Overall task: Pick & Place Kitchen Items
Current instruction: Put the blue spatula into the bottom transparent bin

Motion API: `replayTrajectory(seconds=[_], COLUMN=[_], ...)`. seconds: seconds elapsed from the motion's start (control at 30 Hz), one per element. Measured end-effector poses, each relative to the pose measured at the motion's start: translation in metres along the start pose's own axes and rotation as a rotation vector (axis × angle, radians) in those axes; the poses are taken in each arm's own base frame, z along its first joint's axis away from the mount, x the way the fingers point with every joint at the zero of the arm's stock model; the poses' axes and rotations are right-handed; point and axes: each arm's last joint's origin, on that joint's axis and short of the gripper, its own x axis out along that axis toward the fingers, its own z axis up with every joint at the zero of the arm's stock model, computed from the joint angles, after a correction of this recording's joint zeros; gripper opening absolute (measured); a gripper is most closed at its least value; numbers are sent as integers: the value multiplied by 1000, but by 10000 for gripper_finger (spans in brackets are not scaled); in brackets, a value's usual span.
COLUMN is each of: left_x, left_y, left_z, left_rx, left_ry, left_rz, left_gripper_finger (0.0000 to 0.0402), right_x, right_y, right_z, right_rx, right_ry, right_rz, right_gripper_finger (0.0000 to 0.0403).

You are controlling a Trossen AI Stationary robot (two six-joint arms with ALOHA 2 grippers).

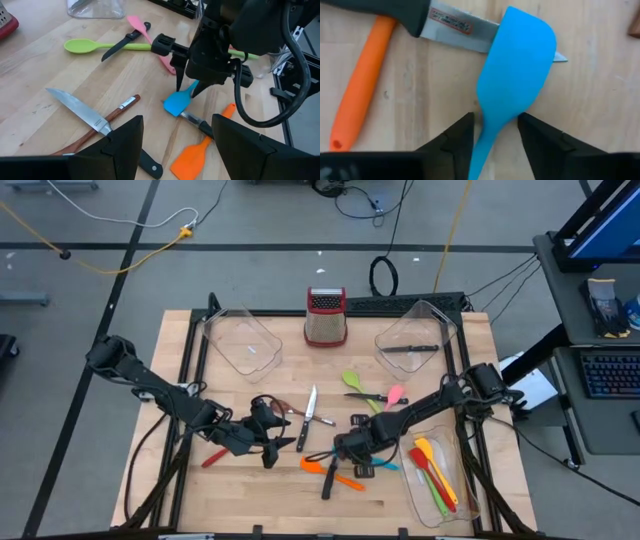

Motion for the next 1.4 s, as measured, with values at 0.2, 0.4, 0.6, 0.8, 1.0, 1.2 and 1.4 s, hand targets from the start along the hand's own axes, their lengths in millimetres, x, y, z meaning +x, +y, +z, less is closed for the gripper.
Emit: replayTrajectory(seconds=[0.2, 0.4, 0.6, 0.8, 1.0, 1.2, 1.4], left_x=[0, 0, 0, 0, 0, 0, 0], left_y=[0, 0, 0, 0, 0, 0, 0], left_z=[0, 0, 0, 0, 0, 0, 0], left_rx=[-1, -1, 4, 7, 6, 5, 4], left_ry=[0, 0, -1, 0, -1, 1, 2], left_rz=[-1, -1, -1, -1, -1, -6, -6], left_gripper_finger=[241, 241, 241, 241, 241, 241, 241], right_x=[12, 20, 14, -9, -22, -22, -27], right_y=[-1, 0, -1, -1, -9, -13, -19], right_z=[-2, -6, -4, 2, 7, 9, 13], right_rx=[31, 55, 68, 80, 118, 135, 152], right_ry=[26, 65, 46, -29, -63, -63, -90], right_rz=[-40, -40, -18, 39, 72, 118, 127], right_gripper_finger=[67, 19, 19, 19, 2, 2, 2])
